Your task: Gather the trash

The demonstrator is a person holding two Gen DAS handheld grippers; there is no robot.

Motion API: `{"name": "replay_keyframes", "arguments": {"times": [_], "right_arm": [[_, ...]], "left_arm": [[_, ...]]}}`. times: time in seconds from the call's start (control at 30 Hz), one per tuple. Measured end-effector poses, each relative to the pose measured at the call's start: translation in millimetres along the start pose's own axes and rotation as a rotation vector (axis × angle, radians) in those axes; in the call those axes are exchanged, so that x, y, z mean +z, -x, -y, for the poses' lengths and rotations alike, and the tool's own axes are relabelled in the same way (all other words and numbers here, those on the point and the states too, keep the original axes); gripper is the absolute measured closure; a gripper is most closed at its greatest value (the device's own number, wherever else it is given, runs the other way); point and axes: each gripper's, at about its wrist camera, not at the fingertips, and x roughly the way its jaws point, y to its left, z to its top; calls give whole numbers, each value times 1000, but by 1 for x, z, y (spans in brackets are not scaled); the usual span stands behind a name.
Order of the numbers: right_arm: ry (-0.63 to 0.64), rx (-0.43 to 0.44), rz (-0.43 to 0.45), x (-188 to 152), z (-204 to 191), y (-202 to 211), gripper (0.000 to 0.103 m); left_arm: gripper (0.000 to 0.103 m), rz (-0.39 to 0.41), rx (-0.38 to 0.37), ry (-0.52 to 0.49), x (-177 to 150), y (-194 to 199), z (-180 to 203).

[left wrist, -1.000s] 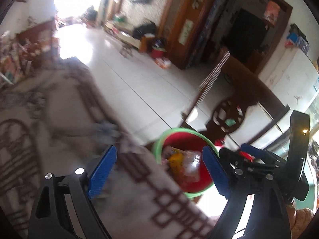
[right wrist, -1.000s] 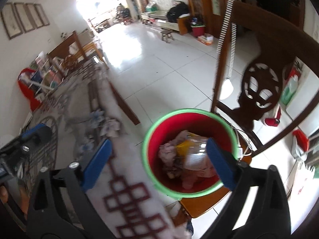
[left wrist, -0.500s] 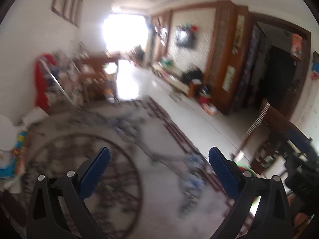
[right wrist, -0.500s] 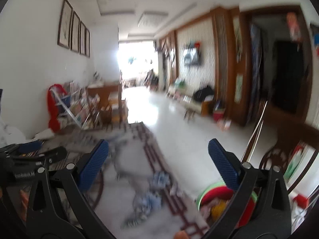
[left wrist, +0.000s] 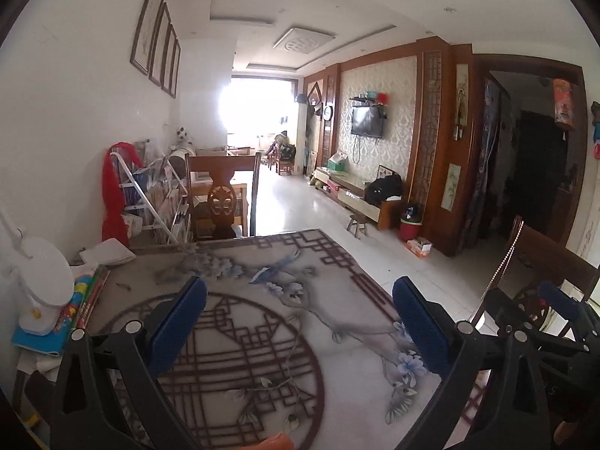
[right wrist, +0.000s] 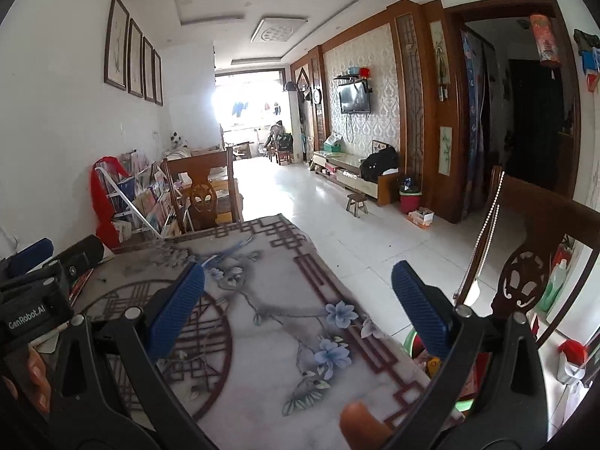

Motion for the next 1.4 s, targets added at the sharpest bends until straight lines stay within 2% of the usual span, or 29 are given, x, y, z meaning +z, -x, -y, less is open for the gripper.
{"name": "replay_keyframes", "arguments": {"times": [0.2, 0.6, 1.4], "right_arm": [[13, -21, -30, -7, -5, 4, 5], [29, -44, -94, -13, -14, -2, 5], [41, -57, -149, -20, -15, -13, 5]], "left_arm": [[8, -40, -27, 20, -6, 1, -7], [8, -102, -22, 48, -10, -5, -23], [8, -154, -5, 72, -12, -16, -31]]}}
